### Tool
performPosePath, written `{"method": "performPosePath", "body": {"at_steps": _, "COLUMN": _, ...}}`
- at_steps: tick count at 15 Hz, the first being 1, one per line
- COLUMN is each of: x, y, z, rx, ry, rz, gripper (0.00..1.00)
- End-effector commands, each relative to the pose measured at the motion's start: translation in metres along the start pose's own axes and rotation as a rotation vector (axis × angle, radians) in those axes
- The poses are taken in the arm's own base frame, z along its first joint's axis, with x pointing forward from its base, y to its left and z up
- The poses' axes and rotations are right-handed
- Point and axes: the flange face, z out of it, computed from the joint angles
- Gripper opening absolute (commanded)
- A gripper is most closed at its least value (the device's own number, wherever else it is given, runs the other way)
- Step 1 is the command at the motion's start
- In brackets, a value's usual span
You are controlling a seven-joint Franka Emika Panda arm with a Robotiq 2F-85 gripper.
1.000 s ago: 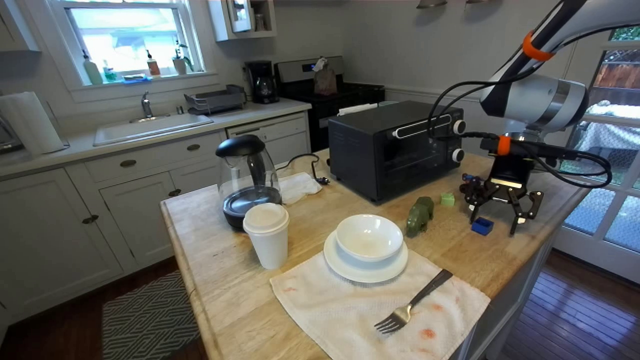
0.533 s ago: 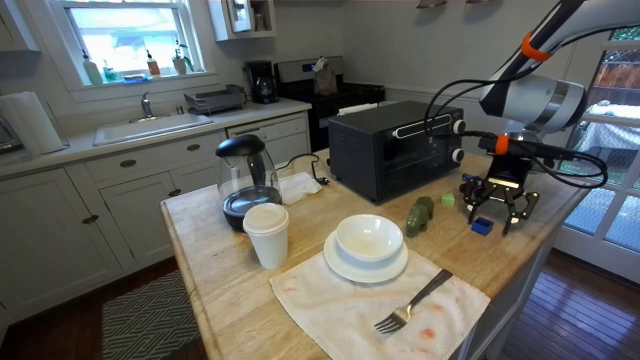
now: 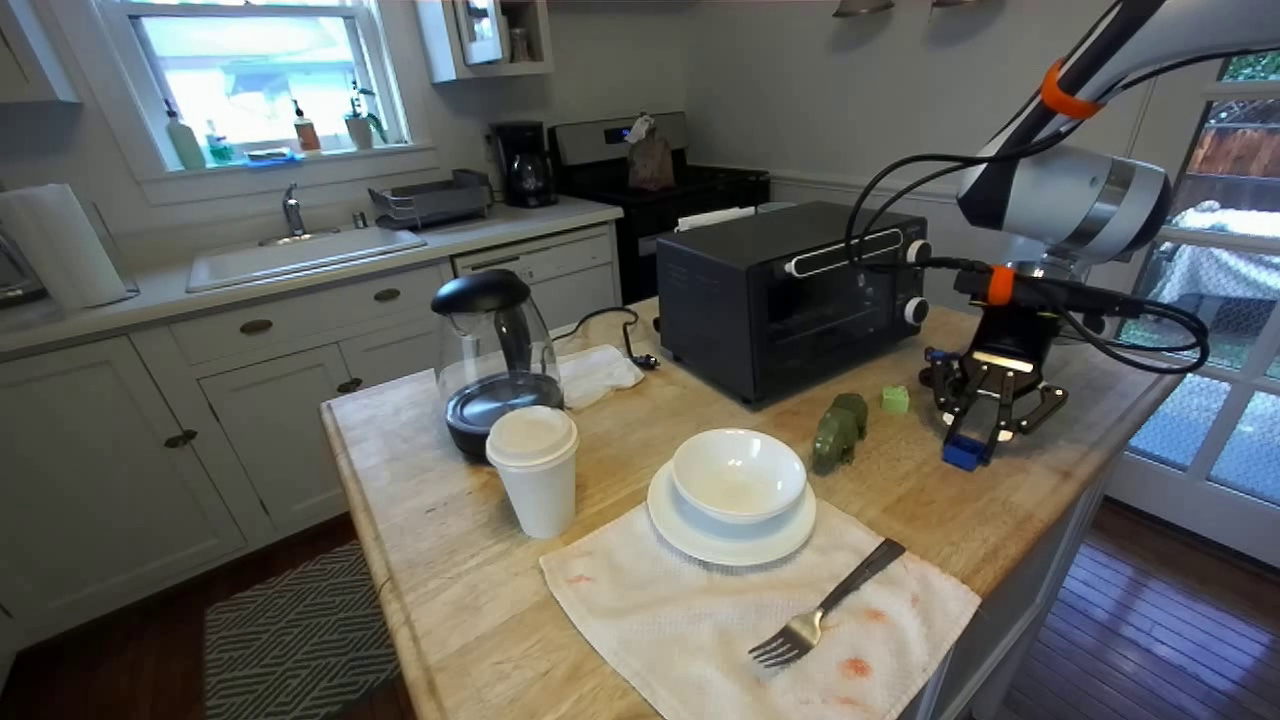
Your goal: Turn the blue bock over
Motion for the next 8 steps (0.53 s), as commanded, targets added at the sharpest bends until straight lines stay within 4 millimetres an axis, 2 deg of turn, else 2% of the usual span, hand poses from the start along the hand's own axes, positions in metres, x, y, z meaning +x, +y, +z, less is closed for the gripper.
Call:
{"method": "performPosePath", "body": {"at_steps": 1, "x": 0.001, "y": -0.005, "z": -0.001, "rx": 0.015, "ry": -0.014, "rz": -0.009, "gripper": 0.20}}
{"method": "performPosePath", "body": {"at_steps": 2, "x": 0.000, "y": -0.005, "z": -0.001, "rx": 0.016, "ry": -0.001, "rz": 0.005, "gripper": 0.12}}
{"method": "performPosePath", "body": {"at_steps": 8, "x": -0.025, "y": -0.009, "z": -0.004, "rx": -0.005, "ry": 0.097, "rz": 0.007, "gripper": 0.12}}
